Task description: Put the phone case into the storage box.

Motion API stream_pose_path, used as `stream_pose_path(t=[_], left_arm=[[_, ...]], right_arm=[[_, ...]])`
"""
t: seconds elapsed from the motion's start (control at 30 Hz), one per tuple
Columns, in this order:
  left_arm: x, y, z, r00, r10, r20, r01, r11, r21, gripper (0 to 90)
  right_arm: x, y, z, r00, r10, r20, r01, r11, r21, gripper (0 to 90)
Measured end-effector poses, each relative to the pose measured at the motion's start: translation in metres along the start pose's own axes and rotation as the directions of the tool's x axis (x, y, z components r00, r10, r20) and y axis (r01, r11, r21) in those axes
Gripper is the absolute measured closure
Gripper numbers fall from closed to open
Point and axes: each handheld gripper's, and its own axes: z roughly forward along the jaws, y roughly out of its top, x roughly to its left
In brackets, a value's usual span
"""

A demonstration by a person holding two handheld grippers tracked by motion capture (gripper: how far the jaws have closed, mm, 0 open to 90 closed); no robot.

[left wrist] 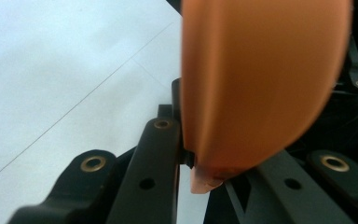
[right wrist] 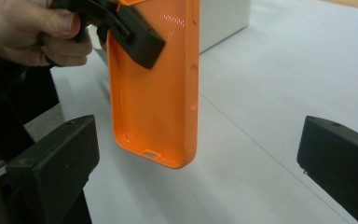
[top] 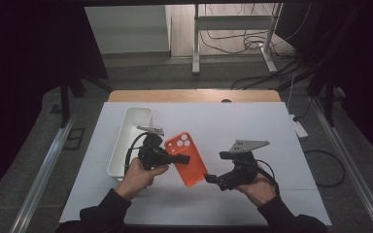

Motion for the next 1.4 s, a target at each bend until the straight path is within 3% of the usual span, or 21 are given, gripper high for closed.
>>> stream_pose_path(t=[0.2,0.4,0.7,1.07,1.2,1.4], left_arm=[[0.0,0.0,0.0,0.9998,0.02,0.006,-0.02,0.9997,0.01,85.6],[-0.004,0.001,0.004,0.9973,0.057,0.046,-0.058,0.9981,0.021,85.5],[-0.01,0.003,0.008,0.9907,0.099,0.093,-0.101,0.9947,0.018,85.5],[-0.016,0.004,0.012,0.9824,0.145,0.118,-0.148,0.9889,0.017,85.3],[-0.018,0.004,0.012,0.9801,0.155,0.124,-0.158,0.9873,0.014,85.3],[-0.02,0.005,0.013,0.9766,0.171,0.131,-0.174,0.9847,0.012,85.3]], right_arm=[[-0.002,-0.001,0.001,0.9997,0.012,-0.021,-0.012,1.0,0.004,0.0],[0.0,-0.001,0.005,0.9985,0.012,-0.053,-0.011,1.0,0.014,0.0],[0.005,0.001,0.013,0.9982,0.014,-0.059,-0.011,0.998,0.061,0.0],[0.01,0.004,0.022,0.9953,0.032,-0.092,-0.022,0.994,0.103,0.7],[0.012,0.005,0.023,0.9954,0.024,-0.092,-0.013,0.994,0.112,11.1],[0.012,0.006,0.022,0.99,0.023,-0.139,-0.007,0.994,0.112,32.5]])
